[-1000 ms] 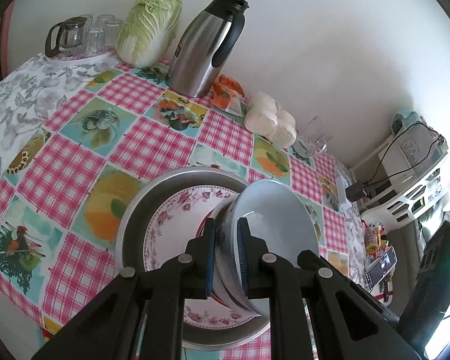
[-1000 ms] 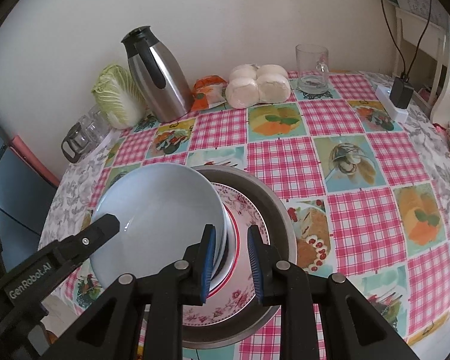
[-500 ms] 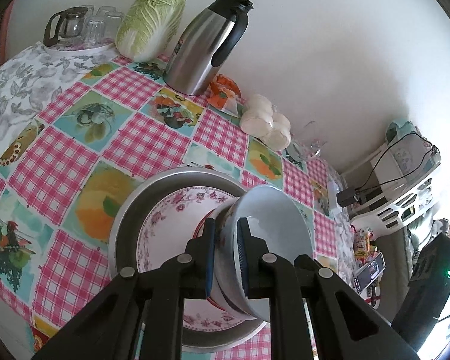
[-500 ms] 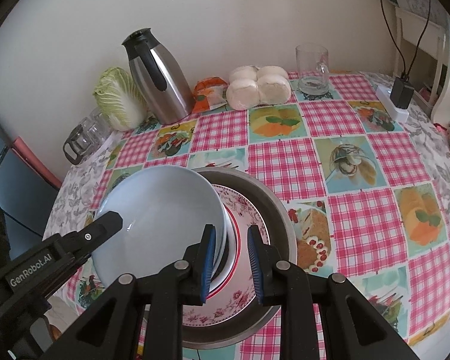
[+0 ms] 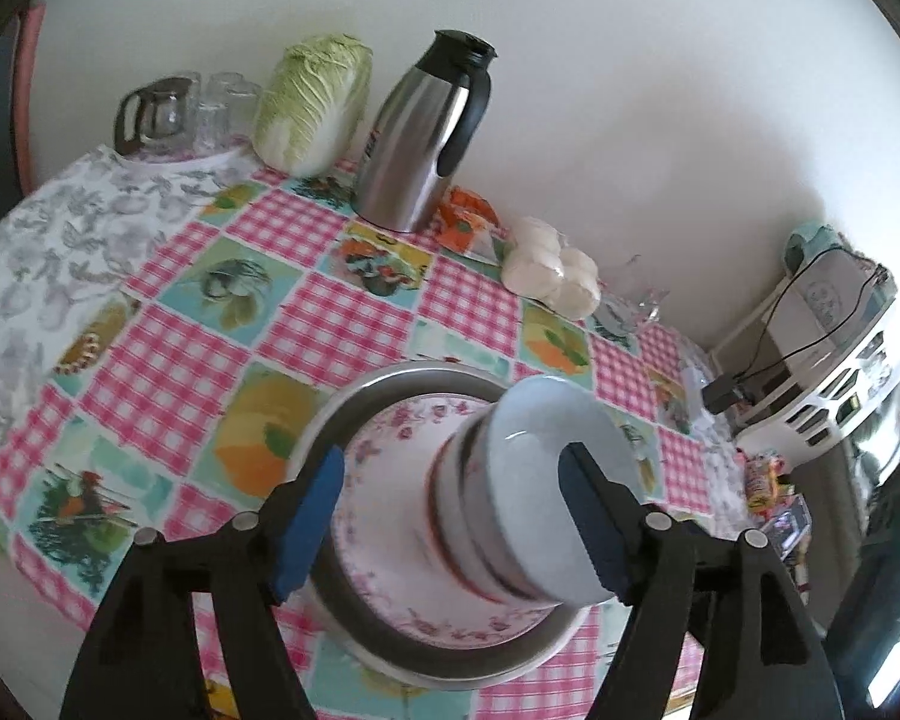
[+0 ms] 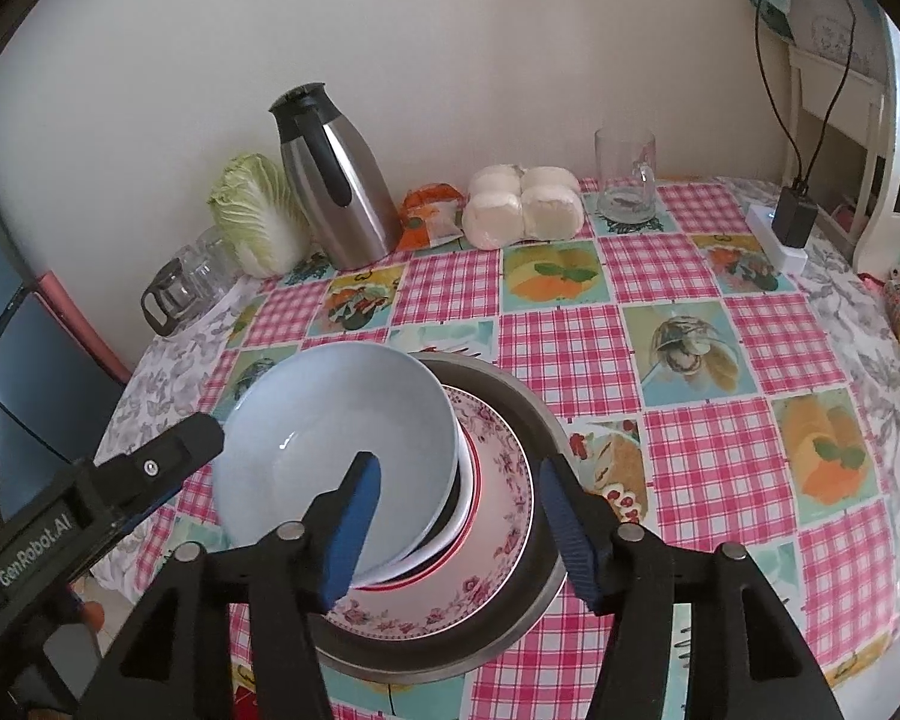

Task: Organize plates and bowls
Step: 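Open both grippers and withdraw from the stacked bowls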

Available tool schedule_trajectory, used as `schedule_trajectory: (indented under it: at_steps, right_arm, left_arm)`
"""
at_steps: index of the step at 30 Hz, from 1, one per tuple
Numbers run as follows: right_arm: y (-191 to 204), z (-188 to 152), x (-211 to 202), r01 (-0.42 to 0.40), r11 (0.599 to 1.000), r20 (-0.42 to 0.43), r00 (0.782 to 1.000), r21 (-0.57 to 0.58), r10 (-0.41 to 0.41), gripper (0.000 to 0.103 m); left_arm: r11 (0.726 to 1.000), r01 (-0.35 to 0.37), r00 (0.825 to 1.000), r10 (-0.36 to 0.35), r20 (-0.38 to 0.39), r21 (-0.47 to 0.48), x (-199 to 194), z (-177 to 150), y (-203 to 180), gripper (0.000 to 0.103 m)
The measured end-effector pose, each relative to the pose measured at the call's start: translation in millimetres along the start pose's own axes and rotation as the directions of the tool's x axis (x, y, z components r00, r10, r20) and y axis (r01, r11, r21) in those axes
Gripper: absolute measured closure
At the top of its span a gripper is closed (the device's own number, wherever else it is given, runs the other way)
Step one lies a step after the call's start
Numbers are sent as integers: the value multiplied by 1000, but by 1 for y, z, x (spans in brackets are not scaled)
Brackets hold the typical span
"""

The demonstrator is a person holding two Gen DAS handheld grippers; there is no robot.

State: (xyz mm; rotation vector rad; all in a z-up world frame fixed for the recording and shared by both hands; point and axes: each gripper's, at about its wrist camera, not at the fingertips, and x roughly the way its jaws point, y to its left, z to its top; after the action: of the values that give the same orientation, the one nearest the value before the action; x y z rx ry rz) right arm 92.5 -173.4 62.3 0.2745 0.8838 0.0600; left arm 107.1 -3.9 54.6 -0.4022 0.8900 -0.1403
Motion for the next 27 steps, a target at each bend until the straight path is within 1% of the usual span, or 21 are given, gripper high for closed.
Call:
schedule_trajectory:
  at_steps: [1, 2, 5, 8, 10, 11, 12, 17, 20, 23, 25, 27]
  right_arm:
    - [0, -1, -2, -2, 1000, 6, 1000, 2, 2, 33]
    - [-1, -3, -3, -2, 1000, 12, 1000, 2, 2, 28]
    - [-1, -7, -7, -6, 1000, 22, 1000, -5, 6, 24]
    - [-3, -11, -10, -5, 1000, 33, 999, -5, 5, 12]
    - [-4, -14, -12, -4, 1000, 38, 999, -6, 5, 6]
    - [-5, -15, -13, -5, 1000, 40, 999, -5, 5, 2]
    - [-6, -16, -15, -4, 1000, 46, 999, -5, 5, 0]
    - [-10, -24, -16, 2, 1000, 52, 999, -4, -2, 0]
    - [-12, -30, -16, 14, 1000, 49, 999, -9, -13, 0]
    - [-13, -35, -16, 14, 1000, 46, 999, -17, -13, 0]
    - [-13, -39, -16, 16, 1000, 49, 999, -27, -15, 0]
    - [-13, -43, -17, 27, 999, 49, 998, -34, -25, 0]
  left_arm:
    - [1000, -8, 1000, 8, 5, -2, -2, -2, 3, 19]
    - [1000, -13, 1000, 13, 12, -6, -4, -3, 6, 17]
    - [999, -31, 999, 31, 34, -11, -10, -7, 14, 15]
    - [999, -54, 997, 55, 50, -6, -16, -11, 19, 13]
    - [998, -69, 996, 69, 59, -4, -19, -14, 23, 5]
    - [997, -77, 995, 77, 59, -3, -20, -15, 24, 5]
    - [996, -91, 994, 91, 57, -2, -21, -17, 26, 4]
    - [986, -166, 985, 167, 47, -6, -21, -23, 36, 4]
    - [984, -178, 983, 178, 46, 9, -23, -28, 40, 4]
    - [978, -203, 979, 201, 41, 41, -23, -35, 39, 4]
    - [969, -239, 971, 237, 27, 67, -21, -39, 37, 4]
    - [964, -254, 967, 253, 22, 83, -20, -43, 36, 4]
